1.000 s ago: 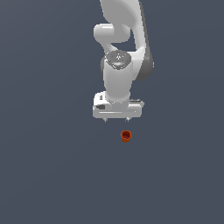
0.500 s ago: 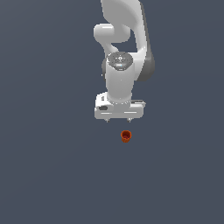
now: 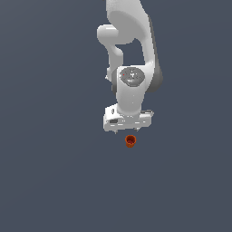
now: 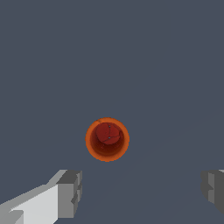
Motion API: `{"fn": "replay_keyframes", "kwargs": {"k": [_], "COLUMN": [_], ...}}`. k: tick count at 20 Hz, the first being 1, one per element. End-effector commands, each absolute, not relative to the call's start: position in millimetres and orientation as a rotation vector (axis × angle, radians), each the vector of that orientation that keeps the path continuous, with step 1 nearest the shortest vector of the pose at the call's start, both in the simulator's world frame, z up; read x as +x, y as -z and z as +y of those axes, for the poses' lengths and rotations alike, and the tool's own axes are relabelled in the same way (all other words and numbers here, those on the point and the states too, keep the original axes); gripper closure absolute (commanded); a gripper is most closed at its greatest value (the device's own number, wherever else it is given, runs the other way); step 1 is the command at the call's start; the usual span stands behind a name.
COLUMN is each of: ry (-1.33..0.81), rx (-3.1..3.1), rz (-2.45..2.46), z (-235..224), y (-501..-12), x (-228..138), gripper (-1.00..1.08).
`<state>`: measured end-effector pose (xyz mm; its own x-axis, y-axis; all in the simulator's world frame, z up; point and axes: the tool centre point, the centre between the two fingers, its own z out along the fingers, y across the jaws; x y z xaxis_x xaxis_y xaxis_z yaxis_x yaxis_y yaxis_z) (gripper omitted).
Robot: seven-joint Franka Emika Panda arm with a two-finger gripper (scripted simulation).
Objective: Pick up the object and move it to a goal position.
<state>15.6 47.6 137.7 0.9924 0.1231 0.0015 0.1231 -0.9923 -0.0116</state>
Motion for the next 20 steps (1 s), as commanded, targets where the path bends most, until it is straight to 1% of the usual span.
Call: {"fn": "replay_keyframes", "kwargs": {"k": [1,9,15,20], "ry": [0.0,0.0,-0.002,-0.001], "rx": [-3.123,-3.112,-3.111,-3.111], "rz": [-0.271,-0.426,-0.431,-0.434], "z": [56.5,74.3,75.1,75.4], "y": [-121.9,-90.6,-87.5,-69.8], "x": [18.4,23.0,22.6,22.2], "gripper": [-0.92,-0.92,-0.92,-0.92]}}
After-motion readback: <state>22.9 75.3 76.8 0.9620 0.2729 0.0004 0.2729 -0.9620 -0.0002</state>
